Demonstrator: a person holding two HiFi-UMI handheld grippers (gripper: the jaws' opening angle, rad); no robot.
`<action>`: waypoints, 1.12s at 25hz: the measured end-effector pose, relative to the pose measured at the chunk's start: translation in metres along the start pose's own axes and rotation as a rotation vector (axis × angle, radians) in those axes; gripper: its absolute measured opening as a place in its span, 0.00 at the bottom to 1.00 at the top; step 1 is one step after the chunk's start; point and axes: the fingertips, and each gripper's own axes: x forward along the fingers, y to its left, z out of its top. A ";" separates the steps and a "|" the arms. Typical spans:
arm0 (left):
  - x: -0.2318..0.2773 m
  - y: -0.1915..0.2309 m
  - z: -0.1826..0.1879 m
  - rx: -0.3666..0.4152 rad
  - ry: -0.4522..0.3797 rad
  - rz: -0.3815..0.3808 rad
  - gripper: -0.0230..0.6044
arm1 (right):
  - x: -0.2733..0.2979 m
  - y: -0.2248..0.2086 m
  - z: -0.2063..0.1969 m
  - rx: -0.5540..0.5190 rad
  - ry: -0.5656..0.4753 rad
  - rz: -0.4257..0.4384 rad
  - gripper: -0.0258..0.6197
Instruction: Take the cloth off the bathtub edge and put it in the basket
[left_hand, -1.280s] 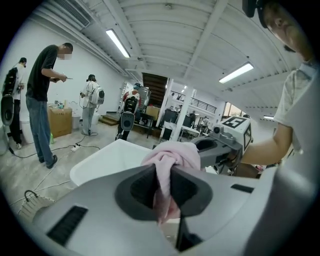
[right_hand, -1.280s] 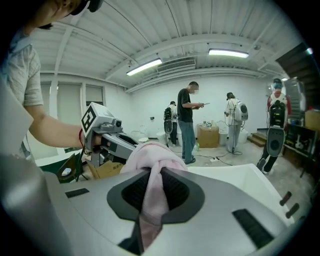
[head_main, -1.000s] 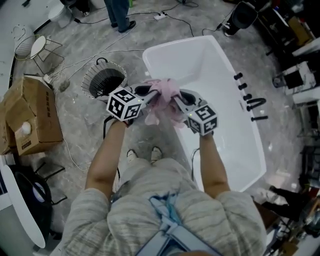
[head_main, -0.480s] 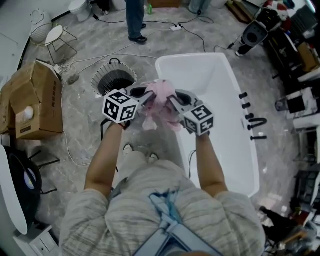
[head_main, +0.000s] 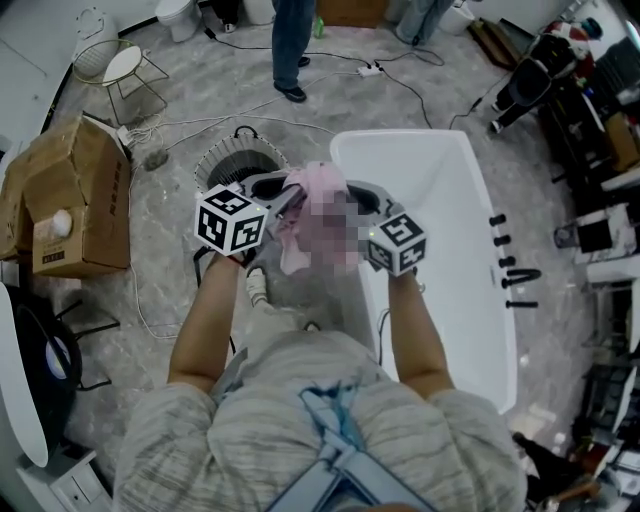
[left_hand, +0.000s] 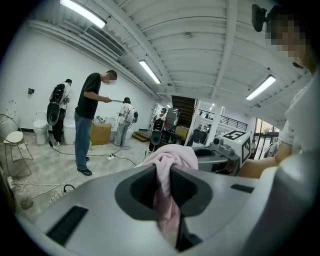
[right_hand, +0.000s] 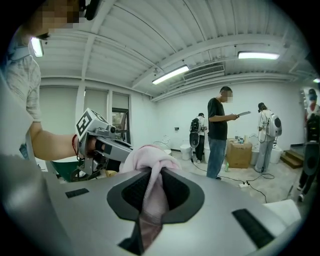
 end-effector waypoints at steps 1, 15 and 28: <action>-0.003 0.009 0.003 -0.002 -0.002 0.000 0.11 | 0.010 -0.001 0.004 0.000 -0.003 0.002 0.11; -0.043 0.163 0.055 -0.017 -0.031 0.023 0.11 | 0.162 -0.015 0.075 0.003 -0.022 0.040 0.11; -0.075 0.280 0.077 -0.008 -0.025 0.048 0.11 | 0.283 -0.023 0.107 -0.006 -0.023 0.028 0.11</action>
